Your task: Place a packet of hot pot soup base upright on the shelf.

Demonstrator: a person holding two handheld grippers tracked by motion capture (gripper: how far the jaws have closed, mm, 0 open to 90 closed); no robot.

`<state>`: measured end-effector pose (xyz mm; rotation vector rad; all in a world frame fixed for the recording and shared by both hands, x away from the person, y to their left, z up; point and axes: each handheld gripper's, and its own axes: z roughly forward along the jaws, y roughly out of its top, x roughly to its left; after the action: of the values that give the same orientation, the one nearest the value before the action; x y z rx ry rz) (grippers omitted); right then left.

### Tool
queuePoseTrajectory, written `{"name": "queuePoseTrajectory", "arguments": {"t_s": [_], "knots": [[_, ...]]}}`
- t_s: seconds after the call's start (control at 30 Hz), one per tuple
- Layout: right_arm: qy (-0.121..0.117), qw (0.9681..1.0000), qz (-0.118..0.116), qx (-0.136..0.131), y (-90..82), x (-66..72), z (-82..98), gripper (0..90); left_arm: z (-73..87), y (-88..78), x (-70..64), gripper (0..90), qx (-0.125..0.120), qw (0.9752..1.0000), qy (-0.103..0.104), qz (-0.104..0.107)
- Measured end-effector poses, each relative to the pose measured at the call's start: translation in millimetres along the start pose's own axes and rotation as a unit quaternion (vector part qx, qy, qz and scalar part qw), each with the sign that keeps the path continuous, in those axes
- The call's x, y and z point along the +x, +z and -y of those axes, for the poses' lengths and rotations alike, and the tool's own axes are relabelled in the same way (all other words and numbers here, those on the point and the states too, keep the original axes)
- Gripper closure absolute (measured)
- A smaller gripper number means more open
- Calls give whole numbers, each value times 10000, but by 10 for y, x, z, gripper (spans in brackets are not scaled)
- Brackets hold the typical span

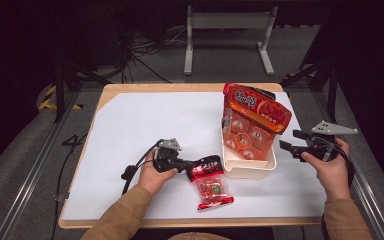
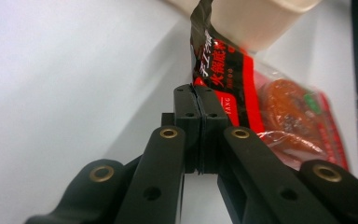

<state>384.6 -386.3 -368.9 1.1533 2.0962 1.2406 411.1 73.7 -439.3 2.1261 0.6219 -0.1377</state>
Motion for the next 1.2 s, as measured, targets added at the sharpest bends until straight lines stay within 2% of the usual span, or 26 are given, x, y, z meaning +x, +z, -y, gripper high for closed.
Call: {"name": "queuePoseTrajectory", "arguments": {"t_s": [0.23, 0.43, 0.73, 0.87, 1.2], "knots": [[-12, 10000, 15, -50, -22, -3, -8, 284, -72, -210, -101, 897, -255, 9995, 172, 53], [-10, 10000, 22, -77, -32, -7, -11, 287, -162, -366, -226, 899, -378, 9980, 505, 18], [-8, 9999, 40, -120, -54, -18, -14, 289, -279, -584, -454, 899, -528, 9937, 986, -41], [10, 9999, 44, -109, -43, -20, -7, 291, -329, -679, -553, 900, -589, 9906, 1234, -90], [23, 9999, 49, -100, -24, -27, 6, 292, -380, -802, -611, 900, -683, 9884, 1350, -140]]}}
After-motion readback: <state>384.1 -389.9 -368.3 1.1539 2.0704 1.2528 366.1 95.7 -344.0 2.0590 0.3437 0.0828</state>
